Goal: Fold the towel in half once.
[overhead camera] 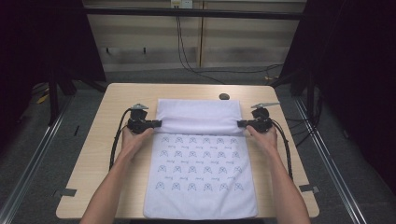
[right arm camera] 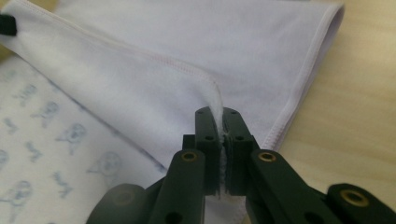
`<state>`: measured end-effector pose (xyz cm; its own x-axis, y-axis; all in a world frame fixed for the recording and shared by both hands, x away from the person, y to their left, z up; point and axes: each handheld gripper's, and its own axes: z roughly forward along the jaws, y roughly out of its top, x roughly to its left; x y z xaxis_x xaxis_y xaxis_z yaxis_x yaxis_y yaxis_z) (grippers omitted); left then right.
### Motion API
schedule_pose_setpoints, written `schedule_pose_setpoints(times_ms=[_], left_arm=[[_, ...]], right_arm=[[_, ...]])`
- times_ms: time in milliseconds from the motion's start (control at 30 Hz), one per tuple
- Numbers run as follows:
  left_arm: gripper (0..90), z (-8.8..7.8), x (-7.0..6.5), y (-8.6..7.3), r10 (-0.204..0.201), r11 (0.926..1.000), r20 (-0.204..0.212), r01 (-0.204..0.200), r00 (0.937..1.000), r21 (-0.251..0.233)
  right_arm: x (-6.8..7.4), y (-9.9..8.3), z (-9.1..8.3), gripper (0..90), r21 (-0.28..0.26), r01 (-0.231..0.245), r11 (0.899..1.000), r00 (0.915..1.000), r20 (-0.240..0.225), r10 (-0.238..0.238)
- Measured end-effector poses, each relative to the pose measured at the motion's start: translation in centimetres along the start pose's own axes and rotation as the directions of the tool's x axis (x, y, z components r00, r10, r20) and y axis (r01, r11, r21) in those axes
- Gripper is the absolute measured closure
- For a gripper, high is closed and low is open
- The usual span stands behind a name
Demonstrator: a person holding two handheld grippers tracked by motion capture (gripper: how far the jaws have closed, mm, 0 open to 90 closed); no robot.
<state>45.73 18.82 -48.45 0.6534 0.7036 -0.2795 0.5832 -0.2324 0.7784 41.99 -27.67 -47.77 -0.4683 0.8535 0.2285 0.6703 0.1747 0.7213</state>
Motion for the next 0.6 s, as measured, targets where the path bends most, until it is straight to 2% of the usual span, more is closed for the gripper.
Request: schedule_pose_setpoints(times_ms=[67, 100, 133, 167, 200, 233, 267, 300, 333, 367, 400, 433, 467, 500, 600], left_arm=[[87.2, -2.0, -0.6, 1.4, 0.019, 0.9985, 0.021, -0.018, 0.9996, -0.051], [87.2, -2.0, -0.6, 1.4, 0.019, 0.9985, 0.021, -0.018, 0.9996, -0.051], [87.1, -3.8, -1.4, 2.6, 0.016, 0.9936, 0.037, -0.012, 0.9992, -0.112], [87.2, -3.8, -1.4, 2.6, 0.016, 0.9936, 0.037, -0.012, 0.9992, -0.112], [87.2, -5.1, -2.2, 3.6, 0.040, 0.9905, 0.035, -0.035, 0.9986, -0.133], [87.1, -6.4, -2.9, 4.4, 0.068, 0.9854, 0.046, -0.060, 0.9966, -0.159], [87.1, -7.2, -3.3, 4.8, 0.080, 0.9821, 0.050, -0.071, 0.9955, -0.174], [87.1, -7.2, -3.3, 4.8, 0.080, 0.9821, 0.050, -0.071, 0.9955, -0.174], [87.1, -8.9, -4.1, 5.3, 0.103, 0.9736, 0.061, -0.088, 0.9928, -0.211], [87.1, -8.9, -4.1, 5.3, 0.103, 0.9736, 0.061, -0.088, 0.9928, -0.211], [87.1, -10.4, -5.1, 5.5, 0.103, 0.9688, 0.093, -0.079, 0.9903, -0.235], [87.1, -10.4, -5.1, 5.5, 0.103, 0.9688, 0.093, -0.079, 0.9903, -0.235], [87.1, -11.8, -6.1, 5.5, 0.105, 0.9600, 0.123, -0.068, 0.9868, -0.272], [87.1, -11.8, -6.1, 5.5, 0.105, 0.9600, 0.123, -0.068, 0.9868, -0.272], [87.1, -13.9, -8.0, 5.7, 0.150, 0.9451, 0.133, -0.103, 0.9796, -0.310]], right_arm=[[0.3, 1.6, -2.3, 86.9, -0.083, 0.005, 0.997, 0.9995, -0.030, -0.007], [0.3, 1.6, -2.3, 86.9, -0.083, 0.005, 0.997, 0.9995, -0.030, -0.007], [0.8, 2.9, -3.9, 86.9, -0.148, 0.045, 0.988, 0.9984, -0.027, -0.050], [0.8, 2.9, -3.9, 86.9, -0.148, 0.045, 0.988, 0.9984, -0.027, -0.050], [1.0, 3.4, -4.6, 86.8, -0.173, 0.054, 0.983, 0.9979, -0.026, -0.059], [1.6, 4.8, -6.8, 86.7, -0.237, 0.055, 0.970, 0.9963, -0.051, -0.069], [1.8, 5.2, -7.5, 86.7, -0.253, 0.063, 0.965, 0.9955, -0.053, -0.079], [1.8, 5.2, -7.5, 86.7, -0.253, 0.063, 0.965, 0.9955, -0.053, -0.079], [2.4, 5.8, -9.3, 86.6, -0.275, 0.079, 0.958, 0.9920, -0.073, -0.103], [2.8, 5.9, -10.1, 86.6, -0.286, 0.094, 0.954, 0.9898, -0.076, -0.120], [3.2, 6.0, -10.9, 86.7, -0.291, 0.110, 0.950, 0.9870, -0.080, -0.139], [3.2, 6.0, -10.9, 86.7, -0.291, 0.110, 0.950, 0.9870, -0.080, -0.139], [4.2, 5.7, -12.6, 86.6, -0.302, 0.136, 0.944, 0.9830, -0.078, -0.167], [4.2, 5.7, -12.6, 86.6, -0.302, 0.136, 0.944, 0.9830, -0.078, -0.167], [5.3, 5.3, -14.8, 86.5, -0.312, 0.178, 0.933, 0.9747, -0.075, -0.211]])
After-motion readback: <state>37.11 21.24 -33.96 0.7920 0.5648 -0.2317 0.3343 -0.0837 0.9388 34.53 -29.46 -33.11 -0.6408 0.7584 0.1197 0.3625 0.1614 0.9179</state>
